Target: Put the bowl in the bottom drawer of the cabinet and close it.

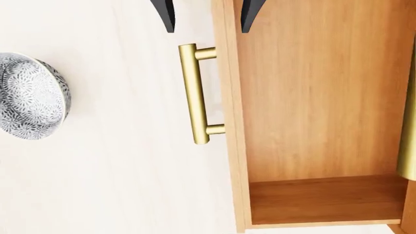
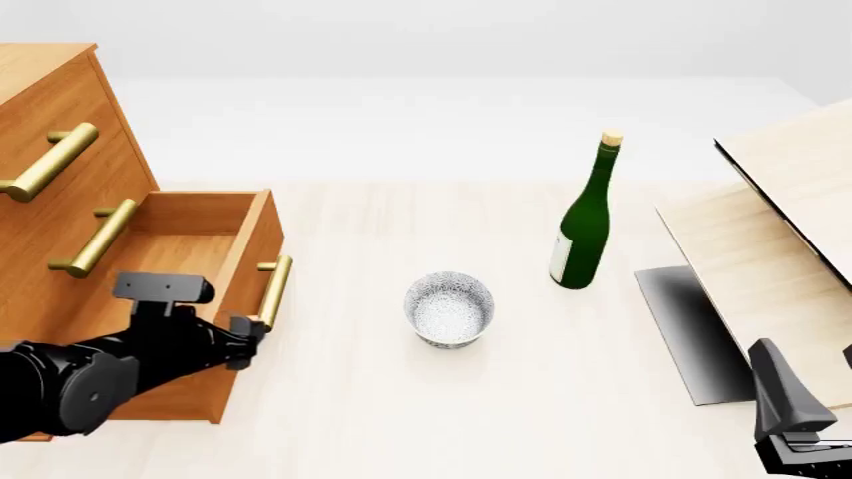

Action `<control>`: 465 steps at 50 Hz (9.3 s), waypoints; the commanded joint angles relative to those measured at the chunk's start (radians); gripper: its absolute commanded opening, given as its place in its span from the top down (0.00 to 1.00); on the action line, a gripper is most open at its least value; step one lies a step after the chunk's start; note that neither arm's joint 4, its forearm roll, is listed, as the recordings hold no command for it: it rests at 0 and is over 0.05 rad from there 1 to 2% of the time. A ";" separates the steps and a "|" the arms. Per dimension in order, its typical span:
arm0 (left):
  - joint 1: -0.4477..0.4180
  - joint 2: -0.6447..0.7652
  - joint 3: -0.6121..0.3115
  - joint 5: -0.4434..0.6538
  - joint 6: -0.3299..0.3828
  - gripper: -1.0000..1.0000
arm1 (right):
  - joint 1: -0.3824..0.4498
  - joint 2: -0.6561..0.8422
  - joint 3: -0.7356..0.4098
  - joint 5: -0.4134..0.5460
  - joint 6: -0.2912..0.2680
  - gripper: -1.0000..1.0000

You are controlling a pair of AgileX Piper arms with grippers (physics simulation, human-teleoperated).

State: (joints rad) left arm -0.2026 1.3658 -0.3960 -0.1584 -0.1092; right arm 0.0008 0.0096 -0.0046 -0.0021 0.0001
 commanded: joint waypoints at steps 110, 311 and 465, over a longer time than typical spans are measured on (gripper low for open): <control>-0.174 -0.167 0.008 0.055 0.018 0.00 | 0.000 -0.001 0.000 0.000 0.000 0.00; -0.394 0.271 -0.486 0.028 -0.261 0.00 | 0.000 -0.001 0.000 0.000 0.000 0.00; -0.426 0.450 -0.499 -0.024 -0.389 1.00 | 0.000 -0.001 0.000 0.000 0.000 0.00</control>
State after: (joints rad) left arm -0.6346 1.8619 -0.9160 -0.1848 -0.4927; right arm 0.0009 0.0095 -0.0046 -0.0021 0.0001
